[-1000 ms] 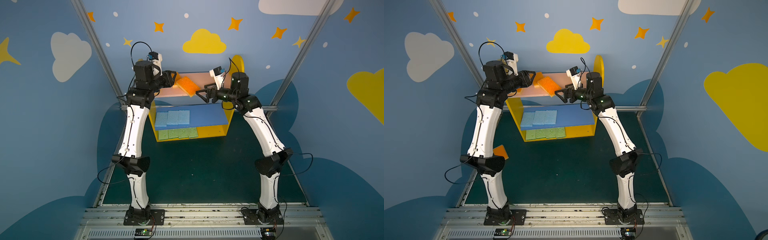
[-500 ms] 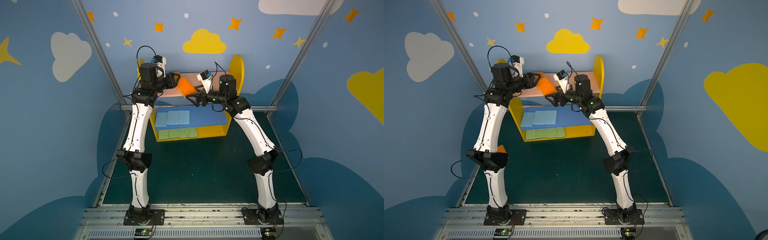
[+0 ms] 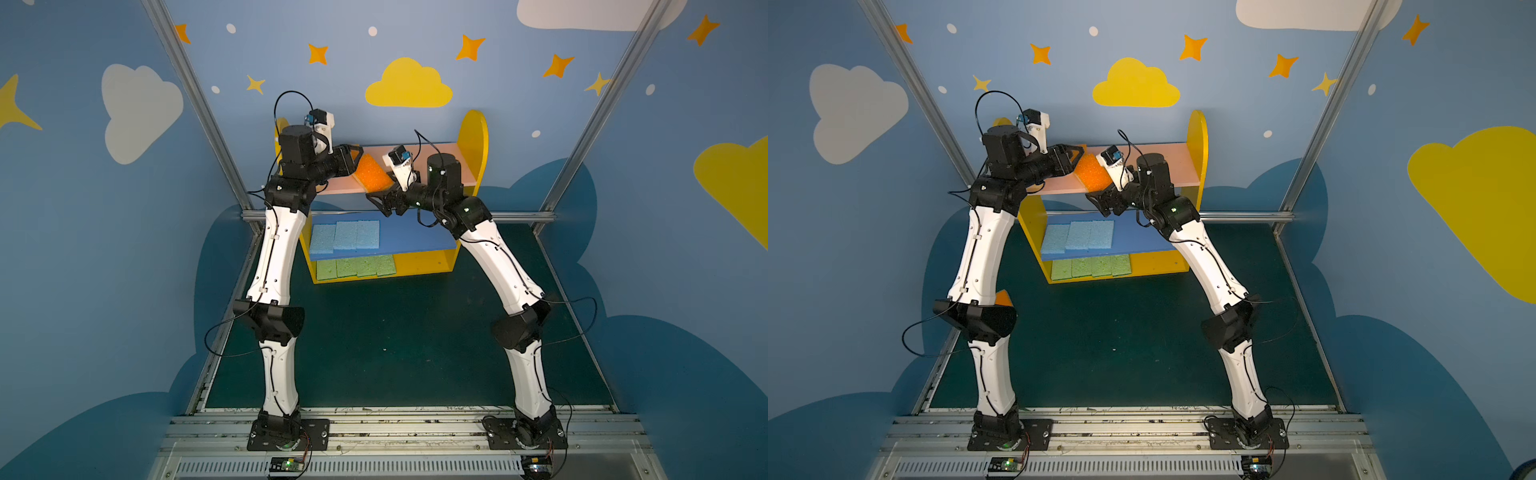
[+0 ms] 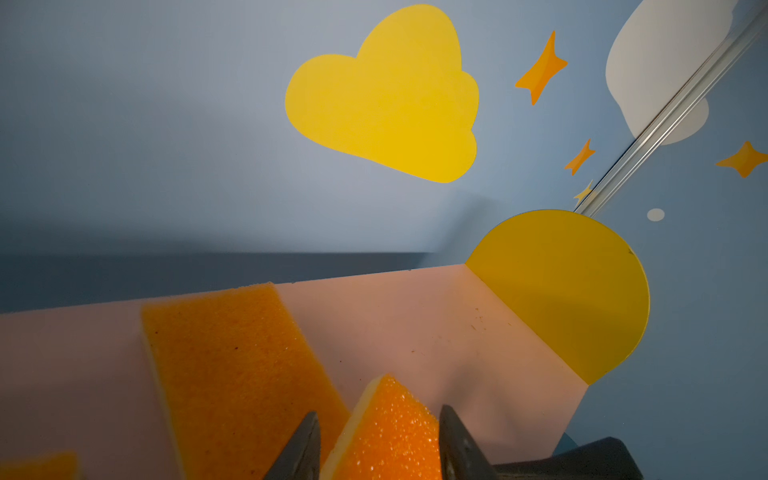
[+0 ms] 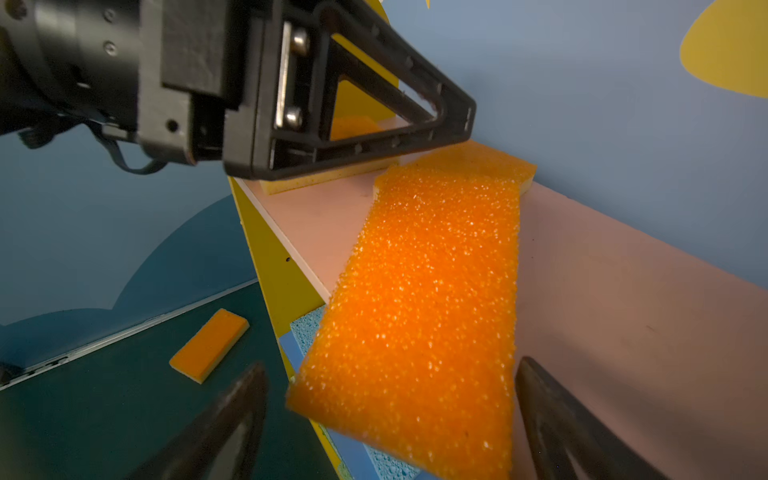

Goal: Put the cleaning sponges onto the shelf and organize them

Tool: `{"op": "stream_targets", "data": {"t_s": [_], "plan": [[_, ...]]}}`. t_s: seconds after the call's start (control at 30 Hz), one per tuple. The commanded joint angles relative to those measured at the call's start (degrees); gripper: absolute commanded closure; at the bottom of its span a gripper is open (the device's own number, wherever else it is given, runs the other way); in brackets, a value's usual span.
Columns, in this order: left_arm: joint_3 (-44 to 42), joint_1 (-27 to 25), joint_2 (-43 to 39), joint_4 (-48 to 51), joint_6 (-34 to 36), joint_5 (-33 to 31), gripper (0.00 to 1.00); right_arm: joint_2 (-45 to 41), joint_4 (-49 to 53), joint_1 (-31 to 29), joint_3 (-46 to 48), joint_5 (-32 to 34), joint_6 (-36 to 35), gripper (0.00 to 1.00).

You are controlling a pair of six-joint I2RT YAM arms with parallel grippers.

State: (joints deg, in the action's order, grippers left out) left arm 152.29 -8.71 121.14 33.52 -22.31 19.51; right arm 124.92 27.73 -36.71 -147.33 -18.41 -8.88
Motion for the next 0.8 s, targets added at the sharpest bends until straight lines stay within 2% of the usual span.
{"op": "stream_targets", "data": {"t_s": [0.0,0.13,0.43,0.77], "plan": [[1.0,-0.3,-0.3,-0.4,0.6,0.1,0.54,1.6,0.7,-0.8,-1.3,5.5,-2.2,0.08],[0.3,-0.6,-1.0,-0.3,0.9,-0.3,0.54,1.4,0.4,-0.9,-1.3,6.5,-1.9,0.13],[-0.1,-0.7,-2.3,0.0,1.2,-0.8,0.54,0.4,-0.4,-0.6,-0.7,5.4,0.0,0.34],[-0.2,-0.8,-3.9,0.3,1.9,-1.4,0.54,-4.6,-3.4,1.0,4.9,4.7,3.0,0.39]]}}
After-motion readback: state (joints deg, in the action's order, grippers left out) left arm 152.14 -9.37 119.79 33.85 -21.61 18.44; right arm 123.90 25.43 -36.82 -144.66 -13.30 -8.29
